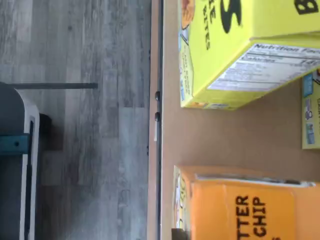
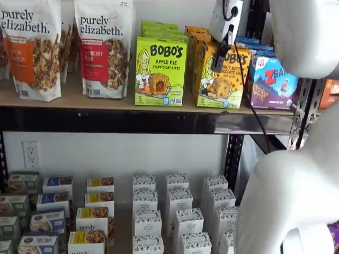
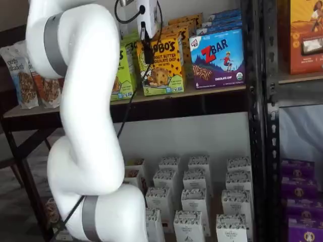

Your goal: Pick up the orange box on the top shelf, the fifth box from the left

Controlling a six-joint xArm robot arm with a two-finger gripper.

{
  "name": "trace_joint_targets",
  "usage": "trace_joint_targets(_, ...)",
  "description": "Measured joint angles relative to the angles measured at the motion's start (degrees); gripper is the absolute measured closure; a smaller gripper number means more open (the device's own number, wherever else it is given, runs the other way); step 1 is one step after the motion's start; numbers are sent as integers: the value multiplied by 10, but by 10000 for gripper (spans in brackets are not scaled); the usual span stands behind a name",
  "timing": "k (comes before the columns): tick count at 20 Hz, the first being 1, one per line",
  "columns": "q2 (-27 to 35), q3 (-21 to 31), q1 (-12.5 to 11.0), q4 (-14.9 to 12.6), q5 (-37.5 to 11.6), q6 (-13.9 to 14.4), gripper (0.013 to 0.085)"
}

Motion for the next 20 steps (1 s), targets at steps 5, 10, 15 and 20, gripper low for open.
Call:
trace_joint_targets(5, -2, -8, 0, 5, 16, 2, 570)
trace_joint_targets(10, -7, -15, 4, 8, 33, 8, 570)
trace_joint_targets(15, -15, -20, 6, 14, 53, 13, 570)
trace_joint_targets(20, -32, -15, 9, 16, 71, 19, 570)
